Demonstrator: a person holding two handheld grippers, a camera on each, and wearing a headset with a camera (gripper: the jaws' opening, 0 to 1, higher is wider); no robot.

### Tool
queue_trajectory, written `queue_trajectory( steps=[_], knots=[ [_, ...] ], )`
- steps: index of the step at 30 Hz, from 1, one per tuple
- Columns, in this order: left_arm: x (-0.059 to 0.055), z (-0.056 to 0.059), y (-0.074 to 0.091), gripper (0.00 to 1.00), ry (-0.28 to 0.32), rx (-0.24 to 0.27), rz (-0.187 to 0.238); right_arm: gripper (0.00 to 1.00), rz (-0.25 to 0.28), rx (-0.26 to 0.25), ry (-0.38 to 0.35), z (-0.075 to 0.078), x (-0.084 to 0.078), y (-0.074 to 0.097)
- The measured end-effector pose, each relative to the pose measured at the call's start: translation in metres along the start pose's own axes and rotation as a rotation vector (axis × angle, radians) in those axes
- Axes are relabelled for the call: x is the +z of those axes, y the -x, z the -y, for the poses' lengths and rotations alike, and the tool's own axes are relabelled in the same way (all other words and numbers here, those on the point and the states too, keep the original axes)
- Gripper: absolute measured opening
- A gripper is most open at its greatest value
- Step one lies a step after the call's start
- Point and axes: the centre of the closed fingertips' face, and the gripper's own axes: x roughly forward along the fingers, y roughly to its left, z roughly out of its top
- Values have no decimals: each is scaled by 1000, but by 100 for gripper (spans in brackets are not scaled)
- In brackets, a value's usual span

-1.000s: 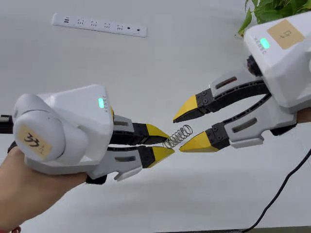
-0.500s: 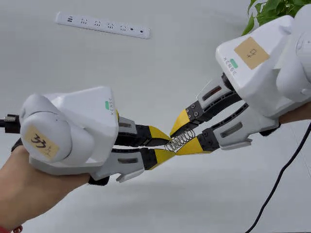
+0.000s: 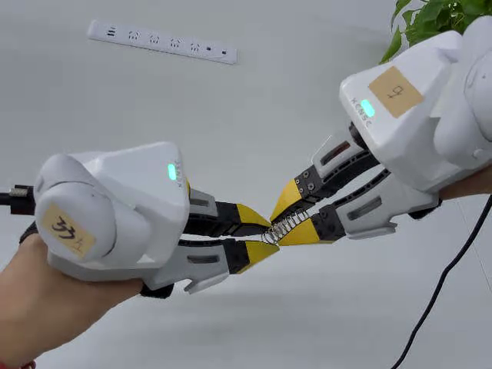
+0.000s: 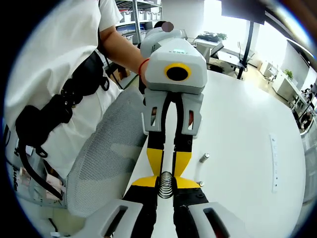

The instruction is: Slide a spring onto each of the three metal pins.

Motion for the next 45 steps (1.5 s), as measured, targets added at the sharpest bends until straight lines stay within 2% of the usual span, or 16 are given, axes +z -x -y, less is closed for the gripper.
queue_trajectory(
  steps=[13,21,31,39,42,45],
  knots=[
    [-4,1,2,7,-4,-2,-1,7,3,-11,-30,1,0,-4],
    [-12,-6,12,14,5,32,-16,7,26,-56,-88,9,-5,9],
    [-32,-23,40,23,32,120,-44,7,-12,-142,-177,22,-33,20],
    [-55,-38,68,33,52,200,-86,7,-90,-210,-246,34,-66,21],
    [-62,-42,77,37,63,224,-96,7,-129,-230,-249,38,-77,19],
    [-69,-46,84,41,69,241,-111,7,-142,-235,-256,41,-81,15]
  ],
)
